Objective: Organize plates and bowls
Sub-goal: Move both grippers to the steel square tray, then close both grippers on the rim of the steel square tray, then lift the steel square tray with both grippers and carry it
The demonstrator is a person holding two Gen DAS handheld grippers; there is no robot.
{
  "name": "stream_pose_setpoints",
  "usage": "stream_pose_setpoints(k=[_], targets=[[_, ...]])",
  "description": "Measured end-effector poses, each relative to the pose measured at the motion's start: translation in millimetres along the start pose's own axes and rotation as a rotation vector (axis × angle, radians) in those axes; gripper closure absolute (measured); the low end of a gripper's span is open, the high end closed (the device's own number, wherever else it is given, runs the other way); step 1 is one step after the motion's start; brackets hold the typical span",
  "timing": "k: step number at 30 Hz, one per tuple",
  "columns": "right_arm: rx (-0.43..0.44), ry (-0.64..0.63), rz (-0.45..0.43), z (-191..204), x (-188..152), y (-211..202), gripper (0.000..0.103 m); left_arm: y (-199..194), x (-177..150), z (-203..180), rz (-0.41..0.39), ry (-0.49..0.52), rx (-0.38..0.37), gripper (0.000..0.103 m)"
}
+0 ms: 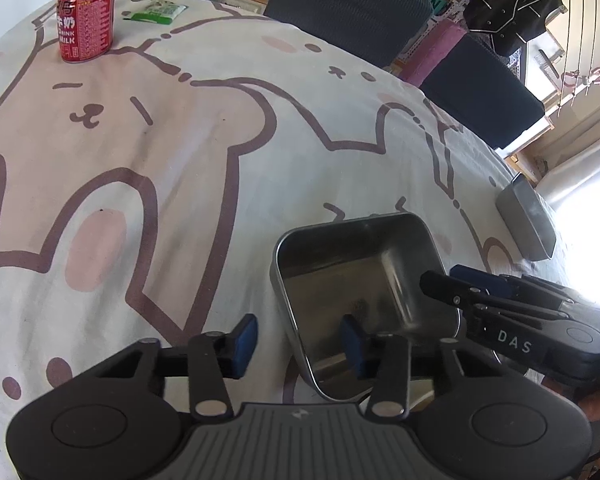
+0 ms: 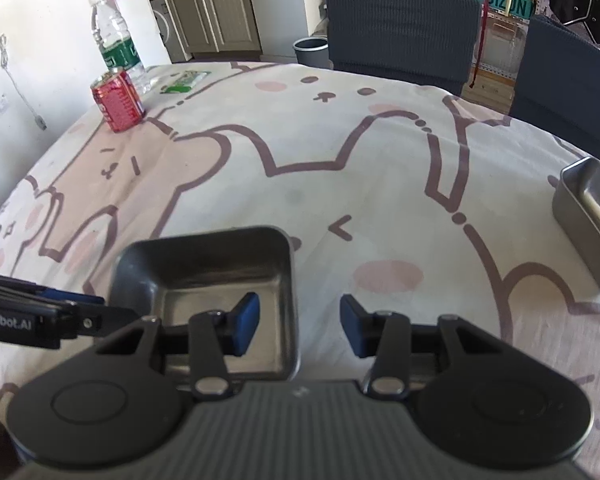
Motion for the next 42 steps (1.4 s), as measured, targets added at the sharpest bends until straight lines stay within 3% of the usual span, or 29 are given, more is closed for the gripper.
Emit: stream_pose_setpoints(k=[3,4,6,7,19,24,33,42], targets=[[-0.005,0.006,0.017,-2.0,-1.3,2.0,0.082,3.3,-0.3,-1.6,0.011,0.005,-0.009,0.078],[-0.005,0.005,0.023,-2.0,-2.0,0.8,0.084,4.1,-0.6,-1.9,0.014,0.006,-0.01,0.084],[0.0,-0.007,0.026,0.1,-4.1,0.4,0.094,3.4,-0.9,-3.7,0.01,0.019,0.002,0.087],[0.001,-0.014,0.024,1.6,-4.5,-0.3,0.094,2.0,-0.7,-5.0,0.001,0.028,0.011,0.091],[0.015,0.026,-0.086,-2.8,-2.7,-32.9,0.099,-33.8,4.3,-19.2,-0.133,0.07,0.012,0.092],[0.04,0.075,-0.137,-17.5,-6.4,-62.7,0.099,-51.4,2.9,-36.4,-0.186,0.094,-0.029,0.092],[0.013,0.172,-0.219,-47.3,-39.4,-129.8,0.099,-79.9,-14.4,-86.0,-0.26,0.197,-0.103,0.092],[-0.046,0.241,-0.297,-82.2,-83.2,-187.7,0.099,-76.6,-42.6,-140.8,-0.241,0.276,-0.174,0.092]])
Point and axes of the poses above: each gripper's, at about its wrist camera, not at the fingertips, and y roughly the way its jaws point, z to its left, x to its top, the point moved 1 cm from there along y, roughly the way its jaws point, and after that the axes turned 11 degrees about y, right-handed, at the moved point
